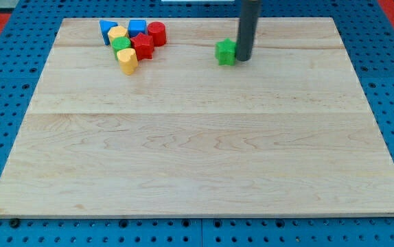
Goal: Place the green star to the bottom right of the red circle
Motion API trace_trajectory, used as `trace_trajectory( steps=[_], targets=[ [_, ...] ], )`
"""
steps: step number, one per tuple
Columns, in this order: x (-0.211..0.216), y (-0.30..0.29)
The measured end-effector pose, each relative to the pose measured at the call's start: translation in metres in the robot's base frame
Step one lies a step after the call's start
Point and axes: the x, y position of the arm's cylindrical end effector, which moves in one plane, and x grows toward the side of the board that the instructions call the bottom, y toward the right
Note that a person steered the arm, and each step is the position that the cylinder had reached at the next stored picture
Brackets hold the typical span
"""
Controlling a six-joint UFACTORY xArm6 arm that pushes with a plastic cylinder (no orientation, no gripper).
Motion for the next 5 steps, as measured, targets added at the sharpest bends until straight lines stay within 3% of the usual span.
trace_trajectory(
  steps=[4,5],
  targets=[
    [-0.028,-0.156],
    [-0.026,-0.156]
  ],
)
